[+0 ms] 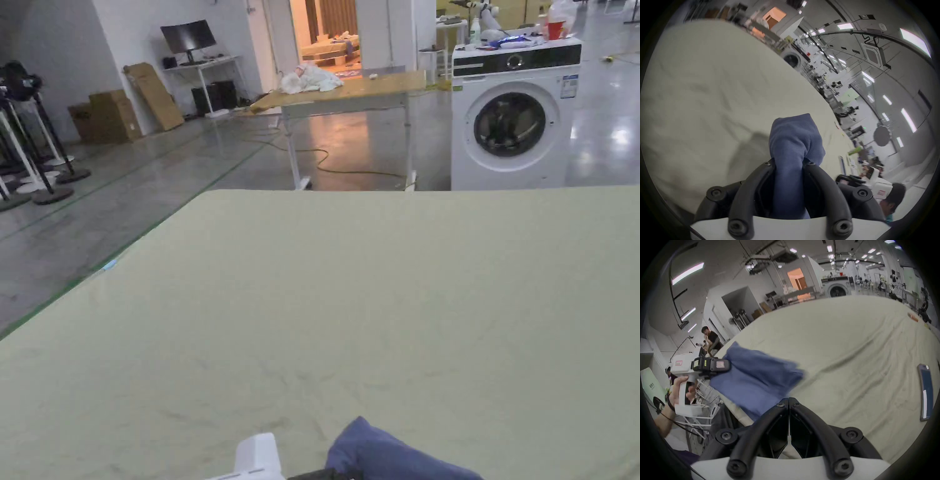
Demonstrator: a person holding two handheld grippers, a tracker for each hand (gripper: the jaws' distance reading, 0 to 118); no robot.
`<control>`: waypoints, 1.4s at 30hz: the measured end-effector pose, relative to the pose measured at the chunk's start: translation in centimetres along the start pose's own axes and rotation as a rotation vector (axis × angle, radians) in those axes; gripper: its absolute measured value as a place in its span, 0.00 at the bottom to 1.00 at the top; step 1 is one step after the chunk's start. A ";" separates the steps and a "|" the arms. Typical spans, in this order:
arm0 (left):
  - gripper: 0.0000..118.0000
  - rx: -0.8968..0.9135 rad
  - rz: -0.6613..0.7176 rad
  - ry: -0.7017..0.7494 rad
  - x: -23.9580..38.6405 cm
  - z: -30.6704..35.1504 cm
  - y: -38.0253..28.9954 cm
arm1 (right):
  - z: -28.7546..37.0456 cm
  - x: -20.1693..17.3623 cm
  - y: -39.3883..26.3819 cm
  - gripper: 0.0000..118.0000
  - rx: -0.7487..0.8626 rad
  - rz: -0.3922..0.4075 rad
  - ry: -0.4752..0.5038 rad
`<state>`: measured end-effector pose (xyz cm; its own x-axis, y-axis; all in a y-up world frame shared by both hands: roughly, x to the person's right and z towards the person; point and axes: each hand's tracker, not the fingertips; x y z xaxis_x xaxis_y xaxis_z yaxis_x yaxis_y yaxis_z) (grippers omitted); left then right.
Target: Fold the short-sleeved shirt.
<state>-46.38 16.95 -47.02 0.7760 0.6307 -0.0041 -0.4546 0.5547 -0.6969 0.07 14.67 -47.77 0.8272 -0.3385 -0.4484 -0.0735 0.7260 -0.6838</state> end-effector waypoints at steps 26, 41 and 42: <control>0.64 0.657 -0.610 0.489 8.7 18.5 6.2 | 10.5 -1.1 3.8 0.00 0.394 0.080 -0.216; 0.00 0.826 -0.825 0.354 16.1 14.1 -5.1 | 17.8 -3.3 3.6 0.00 0.692 0.177 -0.377; 0.00 0.831 -0.813 0.336 16.2 14.4 -5.3 | 17.8 -3.1 3.4 0.00 0.695 0.174 -0.383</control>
<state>-37.73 32.01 -33.05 0.9843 -0.1687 -0.0511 0.1728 0.9808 0.0901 7.21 28.87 -38.46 0.9782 -0.0500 -0.2014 0.0403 0.9978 -0.0518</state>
